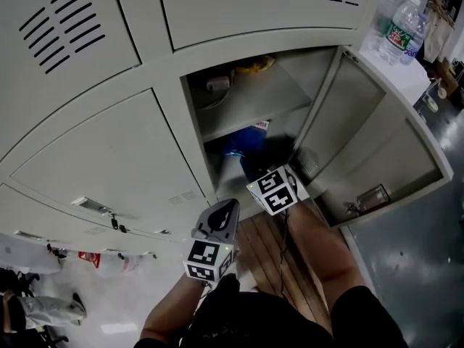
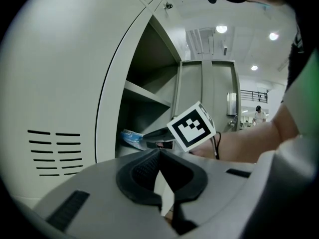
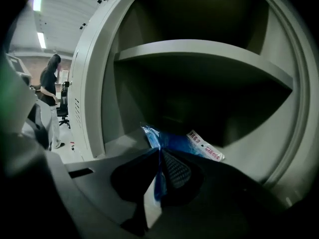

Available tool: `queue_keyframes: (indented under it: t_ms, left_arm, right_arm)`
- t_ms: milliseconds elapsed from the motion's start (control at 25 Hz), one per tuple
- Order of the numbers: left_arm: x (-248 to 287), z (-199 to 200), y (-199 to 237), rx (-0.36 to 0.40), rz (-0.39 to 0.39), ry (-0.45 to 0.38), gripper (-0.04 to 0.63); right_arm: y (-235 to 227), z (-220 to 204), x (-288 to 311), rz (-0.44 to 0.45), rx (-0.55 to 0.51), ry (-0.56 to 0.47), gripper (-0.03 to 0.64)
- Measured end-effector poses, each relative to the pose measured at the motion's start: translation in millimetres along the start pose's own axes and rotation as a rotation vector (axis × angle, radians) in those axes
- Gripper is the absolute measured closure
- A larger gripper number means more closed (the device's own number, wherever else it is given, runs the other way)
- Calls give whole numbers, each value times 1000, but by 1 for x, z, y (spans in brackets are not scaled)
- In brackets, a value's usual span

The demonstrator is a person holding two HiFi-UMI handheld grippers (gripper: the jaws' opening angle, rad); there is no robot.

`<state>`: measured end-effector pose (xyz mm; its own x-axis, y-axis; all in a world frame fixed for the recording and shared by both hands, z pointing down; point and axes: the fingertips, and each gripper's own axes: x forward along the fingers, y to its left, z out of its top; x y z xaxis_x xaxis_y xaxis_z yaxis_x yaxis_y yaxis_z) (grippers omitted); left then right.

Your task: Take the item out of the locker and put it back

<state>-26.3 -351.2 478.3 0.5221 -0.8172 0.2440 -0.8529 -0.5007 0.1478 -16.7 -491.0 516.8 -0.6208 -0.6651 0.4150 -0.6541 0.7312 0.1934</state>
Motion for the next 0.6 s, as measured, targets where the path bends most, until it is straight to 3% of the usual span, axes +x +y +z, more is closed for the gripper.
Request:
queue_keyframes:
  t_ms: [320,600]
  left_arm:
    - [2,-5,3,-6,2,12,592]
    - [0,-8,3,-9,10,19,592]
  right_arm:
    - [3,-17,11,21,7,87,588]
    - [10,-26,16,57,-12,124,525]
